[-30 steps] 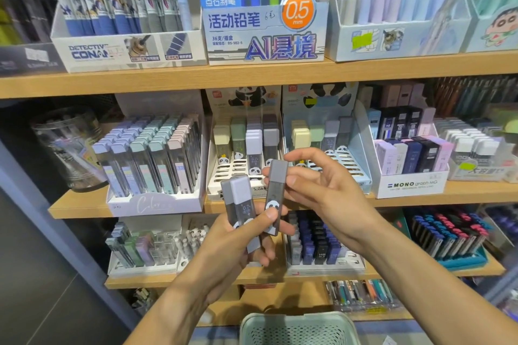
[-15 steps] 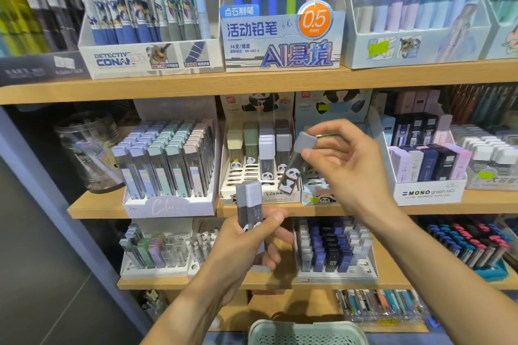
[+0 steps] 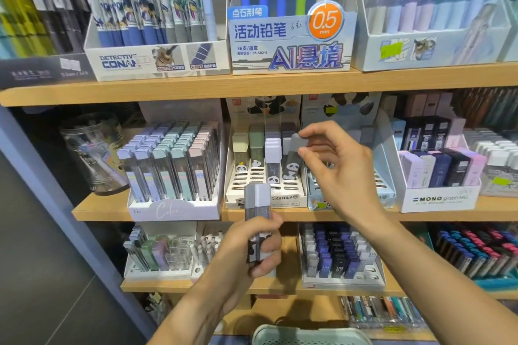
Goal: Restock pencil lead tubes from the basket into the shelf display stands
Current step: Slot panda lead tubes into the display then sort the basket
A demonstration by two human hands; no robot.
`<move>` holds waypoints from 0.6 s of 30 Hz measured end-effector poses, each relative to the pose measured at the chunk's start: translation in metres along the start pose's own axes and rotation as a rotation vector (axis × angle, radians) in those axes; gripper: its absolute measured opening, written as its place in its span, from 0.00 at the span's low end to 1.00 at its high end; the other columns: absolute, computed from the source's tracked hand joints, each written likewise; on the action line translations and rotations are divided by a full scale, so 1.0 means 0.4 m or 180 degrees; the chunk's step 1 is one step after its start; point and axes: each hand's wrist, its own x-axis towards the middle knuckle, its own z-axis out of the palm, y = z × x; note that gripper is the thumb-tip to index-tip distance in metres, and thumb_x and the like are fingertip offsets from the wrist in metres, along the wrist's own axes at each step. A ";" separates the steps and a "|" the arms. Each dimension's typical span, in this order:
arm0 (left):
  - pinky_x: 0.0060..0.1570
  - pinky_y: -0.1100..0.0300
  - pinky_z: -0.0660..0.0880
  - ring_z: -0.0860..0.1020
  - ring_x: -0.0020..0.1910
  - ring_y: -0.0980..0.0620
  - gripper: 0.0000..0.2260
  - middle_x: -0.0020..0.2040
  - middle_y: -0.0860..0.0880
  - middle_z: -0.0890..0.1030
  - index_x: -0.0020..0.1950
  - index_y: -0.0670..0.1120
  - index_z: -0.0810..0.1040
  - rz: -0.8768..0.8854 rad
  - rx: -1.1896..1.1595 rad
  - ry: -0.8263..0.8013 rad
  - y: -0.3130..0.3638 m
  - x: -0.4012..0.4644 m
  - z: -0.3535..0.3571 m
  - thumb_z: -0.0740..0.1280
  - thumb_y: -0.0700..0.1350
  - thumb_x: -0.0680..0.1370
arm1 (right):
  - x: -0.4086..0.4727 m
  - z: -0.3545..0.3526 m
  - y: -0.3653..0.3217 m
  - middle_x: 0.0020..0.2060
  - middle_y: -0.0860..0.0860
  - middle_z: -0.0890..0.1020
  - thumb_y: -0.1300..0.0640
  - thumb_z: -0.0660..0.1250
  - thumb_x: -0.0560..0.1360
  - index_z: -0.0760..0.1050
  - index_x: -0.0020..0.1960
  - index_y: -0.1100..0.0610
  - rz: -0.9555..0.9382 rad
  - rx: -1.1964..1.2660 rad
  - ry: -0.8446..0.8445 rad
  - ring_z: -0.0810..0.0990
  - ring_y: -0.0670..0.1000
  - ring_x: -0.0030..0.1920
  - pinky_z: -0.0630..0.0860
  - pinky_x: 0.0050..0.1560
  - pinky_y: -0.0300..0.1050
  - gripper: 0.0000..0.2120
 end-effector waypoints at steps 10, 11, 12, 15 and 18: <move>0.25 0.60 0.67 0.69 0.31 0.46 0.14 0.38 0.42 0.73 0.64 0.38 0.73 0.0040 -0.0118 -0.0055 0.007 -0.011 0.017 0.62 0.45 0.82 | 0.012 -0.009 0.004 0.49 0.47 0.84 0.64 0.72 0.78 0.81 0.59 0.53 -0.0357 -0.0434 -0.0286 0.84 0.43 0.50 0.82 0.52 0.37 0.12; 0.25 0.60 0.69 0.74 0.33 0.43 0.16 0.40 0.39 0.76 0.66 0.37 0.74 0.0049 -0.0077 0.0030 0.009 -0.013 0.021 0.63 0.45 0.82 | 0.010 -0.005 0.006 0.50 0.48 0.84 0.65 0.72 0.78 0.81 0.61 0.54 -0.0436 -0.0560 -0.0326 0.83 0.44 0.50 0.82 0.52 0.38 0.14; 0.25 0.59 0.72 0.78 0.36 0.40 0.16 0.43 0.37 0.79 0.68 0.37 0.75 0.0060 -0.0058 0.0079 0.011 -0.015 0.025 0.63 0.44 0.83 | 0.006 -0.001 0.009 0.52 0.48 0.82 0.66 0.72 0.77 0.80 0.63 0.54 -0.0531 -0.0695 -0.0359 0.83 0.44 0.50 0.82 0.52 0.39 0.16; 0.31 0.57 0.80 0.85 0.50 0.34 0.15 0.53 0.34 0.84 0.69 0.40 0.75 0.0098 -0.0057 0.0065 0.017 -0.016 0.034 0.62 0.44 0.85 | 0.001 0.004 0.015 0.54 0.49 0.79 0.67 0.71 0.77 0.78 0.67 0.56 -0.0714 -0.1069 -0.0385 0.82 0.46 0.47 0.82 0.49 0.46 0.20; 0.38 0.57 0.83 0.85 0.56 0.35 0.15 0.57 0.35 0.85 0.70 0.42 0.75 0.0116 -0.0051 0.0060 0.020 -0.017 0.041 0.61 0.45 0.85 | 0.002 0.005 0.015 0.52 0.49 0.78 0.66 0.71 0.77 0.77 0.70 0.56 -0.0679 -0.1337 -0.0412 0.81 0.47 0.45 0.81 0.49 0.50 0.22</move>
